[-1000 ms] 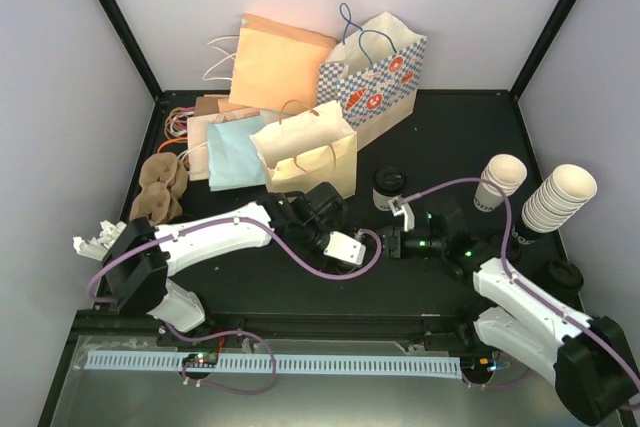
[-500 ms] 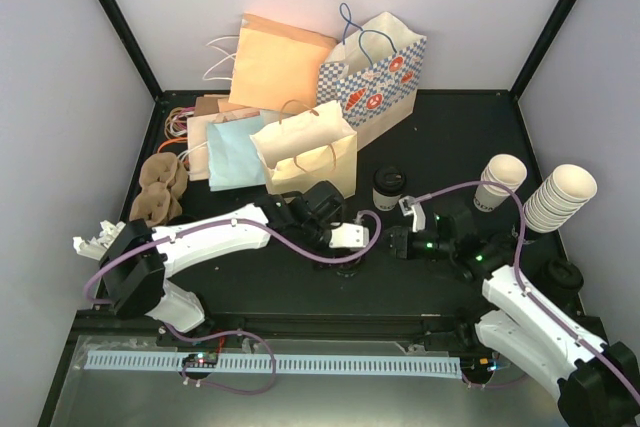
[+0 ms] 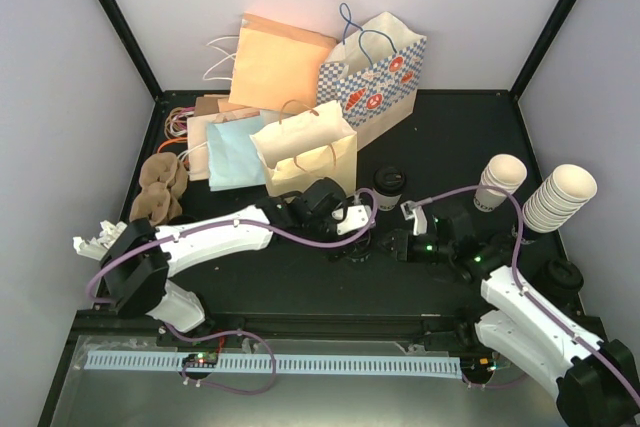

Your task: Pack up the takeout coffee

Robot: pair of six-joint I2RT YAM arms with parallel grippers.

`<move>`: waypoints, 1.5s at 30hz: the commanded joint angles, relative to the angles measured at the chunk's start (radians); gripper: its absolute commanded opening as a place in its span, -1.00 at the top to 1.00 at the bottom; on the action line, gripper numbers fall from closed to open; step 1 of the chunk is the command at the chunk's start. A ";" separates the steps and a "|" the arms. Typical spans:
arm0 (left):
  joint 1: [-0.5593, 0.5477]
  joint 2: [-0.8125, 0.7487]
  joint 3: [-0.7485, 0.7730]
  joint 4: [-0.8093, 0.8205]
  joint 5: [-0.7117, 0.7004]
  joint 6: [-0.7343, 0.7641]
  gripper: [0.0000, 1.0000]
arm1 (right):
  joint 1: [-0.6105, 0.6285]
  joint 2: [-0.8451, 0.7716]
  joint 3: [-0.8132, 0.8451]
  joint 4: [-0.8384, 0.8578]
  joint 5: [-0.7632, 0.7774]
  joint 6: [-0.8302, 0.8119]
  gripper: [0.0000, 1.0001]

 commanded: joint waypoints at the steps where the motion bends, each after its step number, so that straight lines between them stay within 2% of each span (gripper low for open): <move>1: 0.006 0.044 0.057 -0.032 -0.034 -0.035 0.33 | -0.017 0.013 -0.042 0.054 0.022 0.038 0.35; 18: -0.034 0.087 0.052 -0.047 -0.084 0.042 0.35 | -0.099 0.097 -0.112 0.294 -0.125 0.120 0.38; 24: -0.036 0.090 0.050 -0.049 -0.089 0.048 0.35 | -0.104 0.139 -0.092 0.237 -0.102 0.077 0.39; 36: -0.038 0.100 0.044 -0.041 -0.085 0.047 0.35 | -0.105 0.262 -0.162 0.280 -0.091 0.038 0.42; 42: -0.038 0.104 0.044 -0.038 -0.084 0.050 0.35 | -0.105 0.278 -0.136 0.215 -0.040 -0.005 0.42; 45: -0.039 0.103 0.044 -0.037 -0.084 0.048 0.35 | -0.105 0.302 -0.124 0.163 0.000 -0.026 0.49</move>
